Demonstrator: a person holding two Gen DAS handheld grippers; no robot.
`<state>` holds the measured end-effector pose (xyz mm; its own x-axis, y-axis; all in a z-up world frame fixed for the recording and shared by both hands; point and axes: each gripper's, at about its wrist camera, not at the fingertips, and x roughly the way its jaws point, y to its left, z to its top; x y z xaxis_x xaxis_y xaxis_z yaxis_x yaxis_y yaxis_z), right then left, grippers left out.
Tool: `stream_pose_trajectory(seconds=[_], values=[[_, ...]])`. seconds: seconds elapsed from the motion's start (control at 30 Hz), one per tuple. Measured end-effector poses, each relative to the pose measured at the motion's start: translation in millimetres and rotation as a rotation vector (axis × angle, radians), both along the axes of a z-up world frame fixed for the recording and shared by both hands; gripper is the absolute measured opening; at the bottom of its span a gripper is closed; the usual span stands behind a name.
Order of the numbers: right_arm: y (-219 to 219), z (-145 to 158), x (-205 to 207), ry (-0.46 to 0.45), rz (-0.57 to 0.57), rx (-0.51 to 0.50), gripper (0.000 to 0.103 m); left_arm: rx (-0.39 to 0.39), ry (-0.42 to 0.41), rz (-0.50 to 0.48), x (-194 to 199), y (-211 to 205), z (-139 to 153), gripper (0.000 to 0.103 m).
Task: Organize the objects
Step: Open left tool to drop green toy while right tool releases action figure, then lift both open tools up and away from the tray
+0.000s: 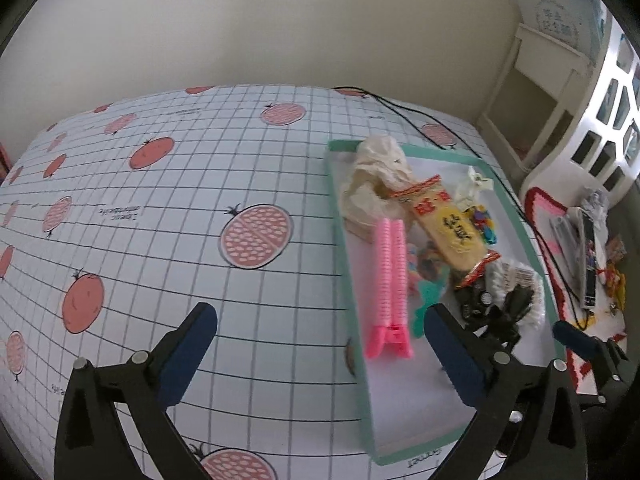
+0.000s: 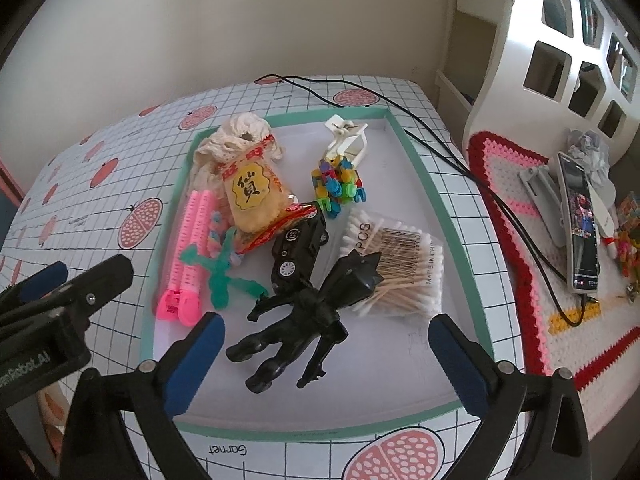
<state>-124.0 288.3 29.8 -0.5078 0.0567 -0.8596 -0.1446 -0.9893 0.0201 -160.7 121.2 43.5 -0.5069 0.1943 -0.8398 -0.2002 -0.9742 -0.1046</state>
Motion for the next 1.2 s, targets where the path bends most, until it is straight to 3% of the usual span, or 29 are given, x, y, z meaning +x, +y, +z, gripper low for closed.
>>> stream_pose_trajectory(seconds=[0.23, 0.8, 1.03, 1.2], values=[[-4, 8, 8, 0.008, -0.017, -0.012, 0.103, -0.019, 0.0, -0.004, 7, -9, 4, 0.103], [-25, 30, 55, 0.004, -0.055, -0.04, 0.103, -0.06, 0.093, 0.034, 46, -48, 40, 0.103], [-35, 34, 78, 0.011, -0.069, -0.021, 0.103, -0.023, 0.082, 0.057, 68, -62, 40, 0.103], [-44, 32, 95, 0.017, -0.065, -0.016, 0.103, -0.041, 0.082, 0.057, 86, -65, 37, 0.103]])
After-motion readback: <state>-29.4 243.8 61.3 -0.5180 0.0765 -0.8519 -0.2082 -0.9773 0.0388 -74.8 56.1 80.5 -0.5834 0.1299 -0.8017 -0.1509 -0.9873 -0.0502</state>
